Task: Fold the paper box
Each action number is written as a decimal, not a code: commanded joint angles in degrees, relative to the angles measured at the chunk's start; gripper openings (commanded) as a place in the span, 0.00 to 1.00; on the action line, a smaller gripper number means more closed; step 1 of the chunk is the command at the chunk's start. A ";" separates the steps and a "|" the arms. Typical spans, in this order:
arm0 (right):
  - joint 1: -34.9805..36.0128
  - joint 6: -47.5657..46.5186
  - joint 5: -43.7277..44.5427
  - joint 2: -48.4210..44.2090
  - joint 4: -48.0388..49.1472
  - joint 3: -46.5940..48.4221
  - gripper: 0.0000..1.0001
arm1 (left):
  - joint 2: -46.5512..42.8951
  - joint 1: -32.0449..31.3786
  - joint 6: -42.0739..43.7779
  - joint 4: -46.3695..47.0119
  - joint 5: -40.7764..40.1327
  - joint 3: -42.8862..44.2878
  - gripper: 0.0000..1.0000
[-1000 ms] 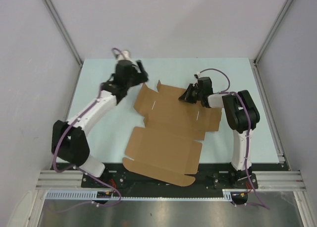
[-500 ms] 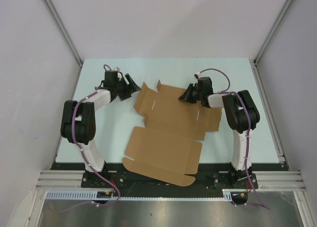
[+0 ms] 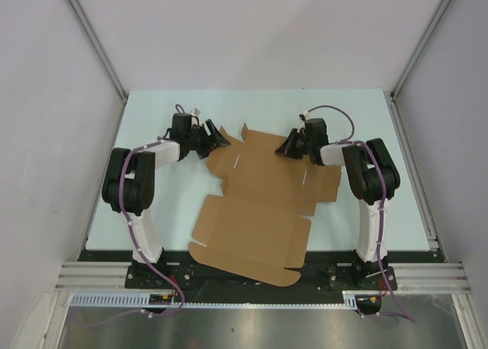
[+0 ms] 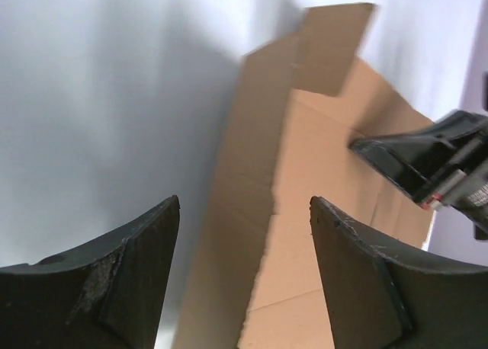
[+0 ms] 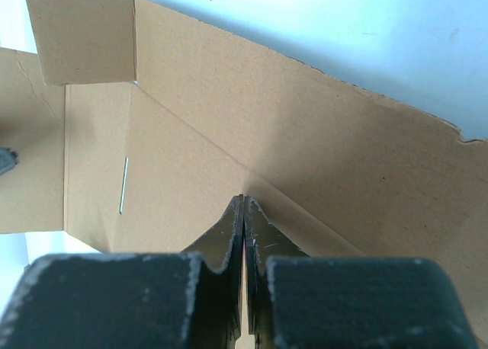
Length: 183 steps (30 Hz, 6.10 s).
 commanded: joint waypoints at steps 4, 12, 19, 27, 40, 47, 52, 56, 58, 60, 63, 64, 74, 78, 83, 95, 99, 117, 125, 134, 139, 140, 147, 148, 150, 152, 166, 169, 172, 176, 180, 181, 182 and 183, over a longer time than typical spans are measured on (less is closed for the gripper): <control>-0.74 -2.36 2.21 2.87 -7.62 -1.12 0.00 | -8.71 0.42 -5.02 15.66 7.59 -3.95 0.77; -0.74 -2.18 2.12 2.61 -7.44 -1.12 0.00 | -12.86 6.84 -8.37 10.58 -0.58 -7.03 0.78; -0.74 -2.09 1.86 2.69 -7.35 -1.12 0.00 | -6.00 7.10 -4.42 -2.97 -4.63 -2.37 0.72; -0.74 -2.00 1.77 2.87 -7.09 -1.12 0.00 | -0.55 4.56 -2.84 -2.26 1.09 0.97 0.72; -0.82 -2.01 1.69 3.13 -7.26 -1.12 0.00 | -1.34 1.30 -4.06 3.36 5.13 -0.87 0.71; -0.82 -2.00 1.60 3.13 -7.09 -1.12 0.00 | -2.39 -0.10 -4.51 4.59 8.03 -0.44 0.72; -0.73 -1.92 1.42 3.04 -7.00 -1.12 0.00 | -1.25 -5.37 -0.55 0.02 6.10 2.99 0.72; -0.65 -2.09 1.51 2.78 -7.26 -1.12 0.00 | 0.06 -8.19 1.82 -3.40 3.38 4.66 0.71; -0.65 -2.09 1.51 2.69 -7.35 -1.12 0.00 | 0.68 -9.15 2.79 -4.20 1.98 5.02 0.71; -0.65 -2.09 1.51 2.61 -7.44 -1.12 0.00 | 0.86 -9.59 3.23 -5.43 0.74 5.28 0.71; -0.74 -2.09 1.51 2.78 -7.27 -1.12 0.00 | 1.12 -10.03 4.99 -7.89 -1.45 6.25 0.71; -0.74 -2.01 1.42 2.69 -7.26 -1.12 0.00 | 1.12 -10.12 5.86 -8.59 -1.98 6.86 0.71; -0.65 -1.83 1.33 2.69 -7.00 -1.12 0.00 | 0.86 -10.12 10.09 -13.25 -5.33 10.91 0.61; -0.65 -1.92 1.07 2.78 -7.18 -1.12 0.00 | 2.00 -10.12 11.58 -13.26 -4.80 11.61 0.37; -0.65 -2.00 0.90 2.87 -7.00 -1.12 0.00 | 1.74 -10.12 12.37 -12.90 -4.36 11.00 0.25; -0.56 -1.83 0.98 3.31 -6.65 -1.12 0.00 | 5.34 -10.39 14.57 -14.93 -3.48 14.51 0.59; -0.65 -1.92 0.98 3.31 -6.82 -1.12 0.00 | 5.78 -10.83 15.36 -15.10 -5.67 14.51 0.43; -0.65 -1.92 0.98 3.40 -6.74 -1.12 0.00 | -0.90 -10.83 17.65 -10.36 -12.09 9.15 0.00; -0.21 -2.09 2.21 1.21 -7.88 -1.13 0.00 | -4.15 -10.74 15.54 -10.27 -11.57 9.94 0.47; 0.49 -3.76 4.06 -3.11 -10.34 -1.12 0.00 | 0.24 -10.83 15.98 -13.26 -8.93 13.46 0.49; 0.67 -3.76 3.45 -1.62 -10.52 -1.12 0.00 | 3.14 -10.74 15.28 -11.68 -6.83 12.93 0.49; 0.67 -3.76 3.18 -1.18 -10.34 -1.12 0.00 | 3.75 -10.74 15.10 -11.59 -6.74 12.93 0.49; 0.58 -3.41 2.39 -0.38 -8.85 -1.12 0.00 | 4.20 -9.78 14.57 -12.47 -9.46 14.60 0.57; 0.50 -3.50 2.39 -0.30 -8.85 -1.12 0.00 | 3.50 -9.42 13.88 -11.42 -9.55 14.25 0.60; 0.41 -3.59 2.30 -0.21 -9.11 -1.12 0.00 | 0.78 -8.72 13.17 -10.45 -9.63 12.93 0.69; 0.32 -3.59 2.21 0.14 -9.20 -1.12 0.00 | -1.94 -8.46 12.64 -10.09 -9.81 12.05 0.75; 0.14 -3.24 2.04 0.58 -8.49 -1.12 0.00 | -0.91 -0.72 9.21 -8.76 -5.69 8.18 0.82; 0.23 -3.15 1.95 0.85 -8.23 -1.12 0.00 | 2.61 -0.72 8.69 -9.04 -3.67 8.97 0.82; 0.06 -3.06 1.95 1.20 -7.97 -1.12 0.00 | 4.63 -0.81 8.42 -8.33 -0.42 9.15 0.82; -0.03 -2.53 1.60 1.55 -7.44 -1.12 0.00 | 4.29 -0.90 8.07 -7.55 -0.23 8.19 0.83; -0.03 -2.44 1.60 1.81 -7.00 -1.12 0.00 | 3.49 -0.98 8.94 -7.02 -2.17 8.09 0.85; -0.03 -2.44 1.60 1.90 -7.00 -1.12 0.00 | 4.80 -1.07 9.03 -7.54 -1.64 8.62 0.86; 0.05 -2.27 1.51 1.99 -6.91 -1.12 0.00 | 5.60 -1.24 9.30 -8.59 -0.85 10.10 0.85; 0.06 -2.18 1.51 2.08 -6.65 -1.12 0.00 | 6.21 -1.59 9.39 -9.47 1.24 10.46 0.85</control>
